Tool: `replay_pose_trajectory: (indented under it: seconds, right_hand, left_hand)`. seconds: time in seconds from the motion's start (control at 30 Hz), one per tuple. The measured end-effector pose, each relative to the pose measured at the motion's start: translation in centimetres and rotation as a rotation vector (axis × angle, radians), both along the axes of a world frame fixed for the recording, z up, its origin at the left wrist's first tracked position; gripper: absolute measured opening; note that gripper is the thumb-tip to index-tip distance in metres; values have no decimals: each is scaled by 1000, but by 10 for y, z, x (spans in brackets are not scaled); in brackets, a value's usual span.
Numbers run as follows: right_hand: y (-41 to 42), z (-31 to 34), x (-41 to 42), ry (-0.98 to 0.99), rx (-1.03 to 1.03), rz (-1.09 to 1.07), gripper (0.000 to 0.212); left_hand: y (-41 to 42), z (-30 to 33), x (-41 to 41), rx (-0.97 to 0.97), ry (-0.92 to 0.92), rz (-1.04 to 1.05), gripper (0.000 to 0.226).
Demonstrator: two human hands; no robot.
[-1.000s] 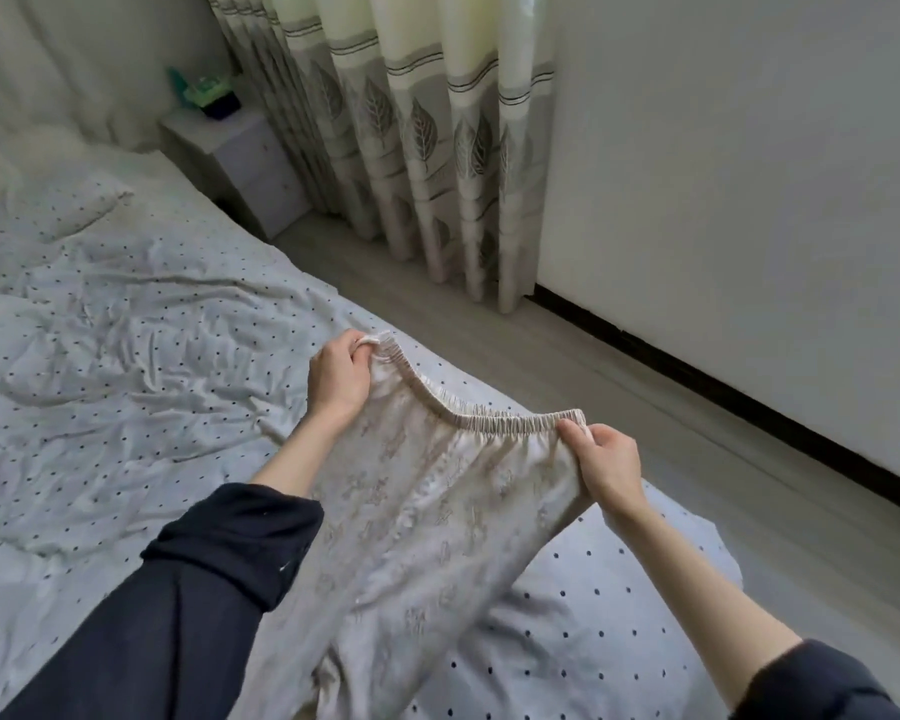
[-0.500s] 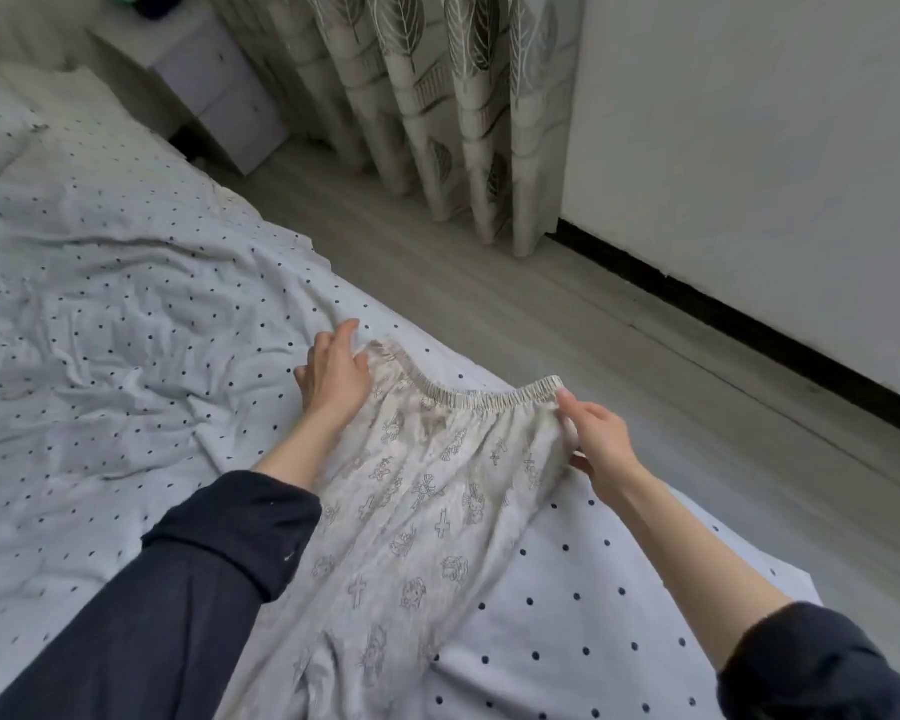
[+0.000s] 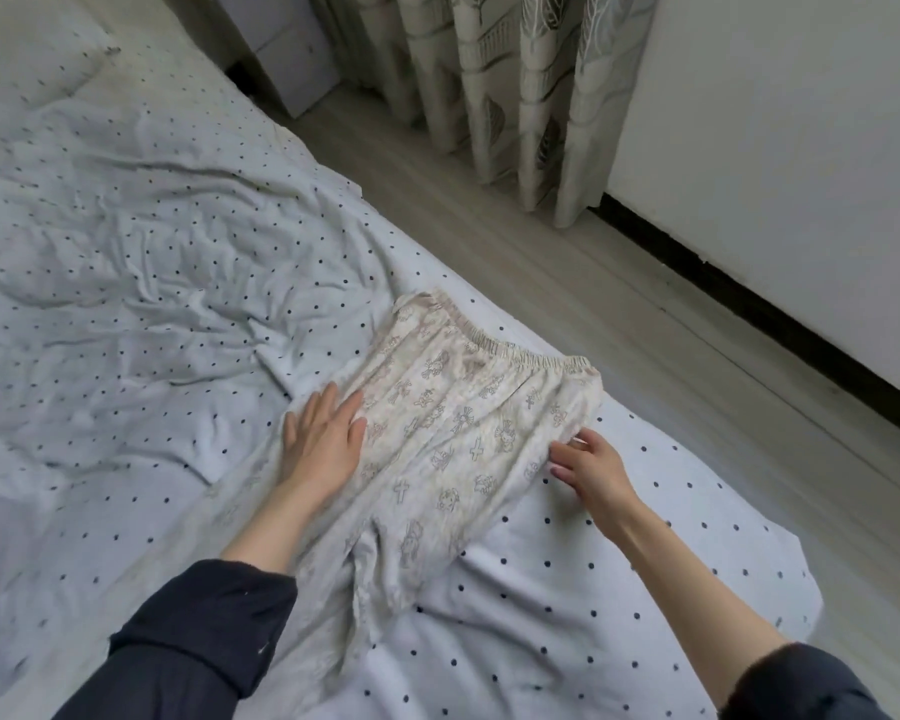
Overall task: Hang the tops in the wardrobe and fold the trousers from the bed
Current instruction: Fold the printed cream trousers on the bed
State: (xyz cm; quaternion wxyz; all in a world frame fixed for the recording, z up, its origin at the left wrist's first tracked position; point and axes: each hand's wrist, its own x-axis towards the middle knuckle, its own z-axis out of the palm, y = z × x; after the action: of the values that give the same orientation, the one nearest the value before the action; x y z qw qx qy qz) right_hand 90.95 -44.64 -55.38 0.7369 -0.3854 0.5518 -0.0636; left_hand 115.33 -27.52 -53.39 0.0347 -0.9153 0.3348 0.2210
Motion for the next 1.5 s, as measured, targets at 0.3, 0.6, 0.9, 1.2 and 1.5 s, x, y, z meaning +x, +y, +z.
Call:
replay_pose_trajectory:
  seconds: [0.3, 0.6, 0.9, 1.2, 1.5]
  right_hand:
    - [96, 41, 28, 383, -632, 371, 11]
    - [228, 67, 96, 322, -1124, 980, 47]
    - [348, 70, 186, -7, -1378, 1327, 33]
    - [396, 68, 238, 25, -1419, 1491, 44]
    - [405, 81, 265, -113, -1467, 1406, 25]
  left_hand:
    - [175, 41, -22, -129, -37, 195, 40]
    - [323, 62, -26, -279, -131, 350, 20]
    - [455, 47, -20, -392, -152, 368, 11]
    - [496, 64, 16, -548, -208, 434, 19]
    - [514, 81, 40, -463, -337, 579, 20]
